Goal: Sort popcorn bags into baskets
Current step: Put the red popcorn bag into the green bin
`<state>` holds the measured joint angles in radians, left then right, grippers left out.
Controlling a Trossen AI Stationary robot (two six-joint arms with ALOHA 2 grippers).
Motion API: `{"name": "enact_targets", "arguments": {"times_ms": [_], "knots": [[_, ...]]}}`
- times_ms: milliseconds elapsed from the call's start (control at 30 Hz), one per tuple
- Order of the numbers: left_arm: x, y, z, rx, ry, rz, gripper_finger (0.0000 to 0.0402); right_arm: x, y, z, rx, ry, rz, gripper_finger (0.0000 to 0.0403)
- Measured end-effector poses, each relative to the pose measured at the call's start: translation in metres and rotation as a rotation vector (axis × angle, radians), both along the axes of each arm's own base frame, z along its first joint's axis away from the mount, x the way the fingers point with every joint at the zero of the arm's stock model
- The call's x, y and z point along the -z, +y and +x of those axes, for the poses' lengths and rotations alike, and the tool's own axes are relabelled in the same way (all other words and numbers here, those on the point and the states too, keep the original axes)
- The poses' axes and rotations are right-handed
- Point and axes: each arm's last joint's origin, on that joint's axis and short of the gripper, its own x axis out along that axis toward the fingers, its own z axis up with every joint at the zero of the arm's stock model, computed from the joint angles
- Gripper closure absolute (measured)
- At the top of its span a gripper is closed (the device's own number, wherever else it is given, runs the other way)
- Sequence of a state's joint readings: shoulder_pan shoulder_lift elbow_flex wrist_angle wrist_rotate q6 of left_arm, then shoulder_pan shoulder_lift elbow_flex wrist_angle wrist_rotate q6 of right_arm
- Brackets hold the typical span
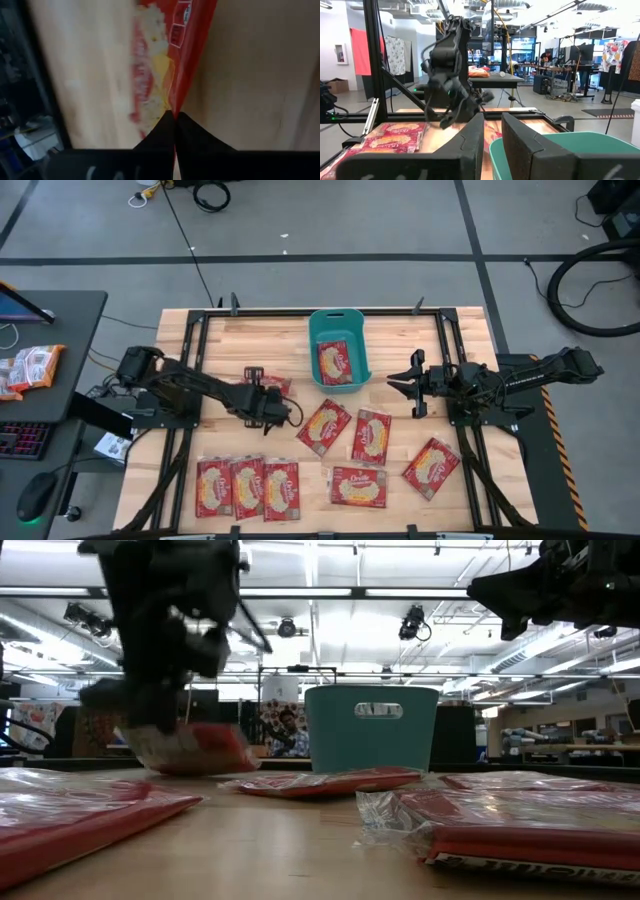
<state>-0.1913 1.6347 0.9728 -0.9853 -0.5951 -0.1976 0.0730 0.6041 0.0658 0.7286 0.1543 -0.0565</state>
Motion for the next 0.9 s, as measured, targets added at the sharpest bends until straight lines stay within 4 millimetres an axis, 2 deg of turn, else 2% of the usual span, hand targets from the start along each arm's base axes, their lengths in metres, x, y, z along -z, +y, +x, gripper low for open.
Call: {"name": "enact_targets", "arguments": {"times_ms": [200,467,667,767,900], "knots": [[-0.051,0.018,0.0,-0.068,-0.144,0.019,0.04,-0.001,0.0,0.0,0.001,-0.008,-0.003,0.033],[-0.101,0.051,0.014,-0.167,-0.332,0.069,0.0401,-0.001,0.0,0.0,0.001,-0.011,-0.005,0.033],[-0.122,0.065,0.038,0.009,-0.454,0.144,0.0401,-0.001,0.0,0.0,0.004,-0.011,-0.017,0.033],[-0.125,0.072,0.051,0.132,-0.46,0.204,0.0401,-0.001,0.0,0.0,0.005,-0.013,-0.021,0.033],[-0.12,0.082,0.069,0.306,-0.397,0.267,0.0401,-0.001,0.0,0.0,0.003,-0.013,-0.021,0.033]]}}
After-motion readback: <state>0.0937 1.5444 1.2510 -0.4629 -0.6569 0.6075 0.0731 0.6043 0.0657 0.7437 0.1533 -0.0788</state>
